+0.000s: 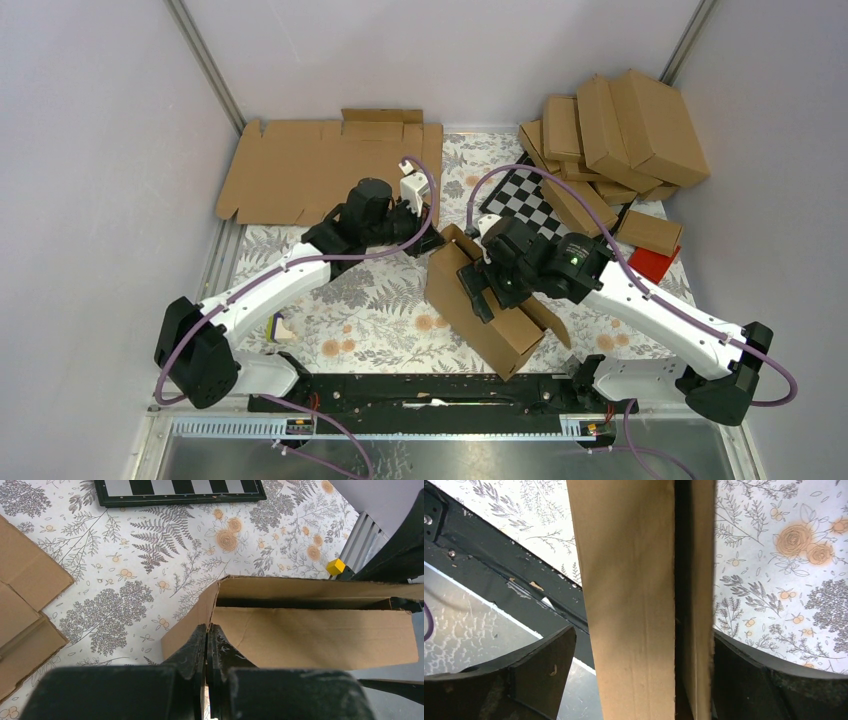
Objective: Fold the paper box
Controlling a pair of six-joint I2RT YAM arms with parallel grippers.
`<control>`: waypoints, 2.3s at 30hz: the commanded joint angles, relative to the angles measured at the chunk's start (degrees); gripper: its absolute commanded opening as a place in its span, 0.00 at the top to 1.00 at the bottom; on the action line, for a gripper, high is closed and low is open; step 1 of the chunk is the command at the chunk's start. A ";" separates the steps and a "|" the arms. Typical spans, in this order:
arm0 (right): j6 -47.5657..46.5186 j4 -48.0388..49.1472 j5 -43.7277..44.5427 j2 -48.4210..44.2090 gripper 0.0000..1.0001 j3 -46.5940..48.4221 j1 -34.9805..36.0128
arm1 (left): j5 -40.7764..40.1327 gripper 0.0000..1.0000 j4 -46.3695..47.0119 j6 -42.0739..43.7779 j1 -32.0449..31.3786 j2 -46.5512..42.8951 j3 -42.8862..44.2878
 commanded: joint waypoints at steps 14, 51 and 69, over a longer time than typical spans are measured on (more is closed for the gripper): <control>-0.04 -1.02 1.38 -0.04 0.00 1.37 0.34 | -0.79 1.00 3.15 -0.29 -0.30 -3.06 -0.58; -0.64 -5.16 10.37 2.97 0.19 -1.25 0.27 | -2.20 1.00 3.52 -3.86 -0.89 -7.91 -8.24; -1.76 -5.55 9.94 2.43 0.17 -0.57 0.26 | -9.23 1.00 8.20 -0.65 -3.62 -9.87 -16.70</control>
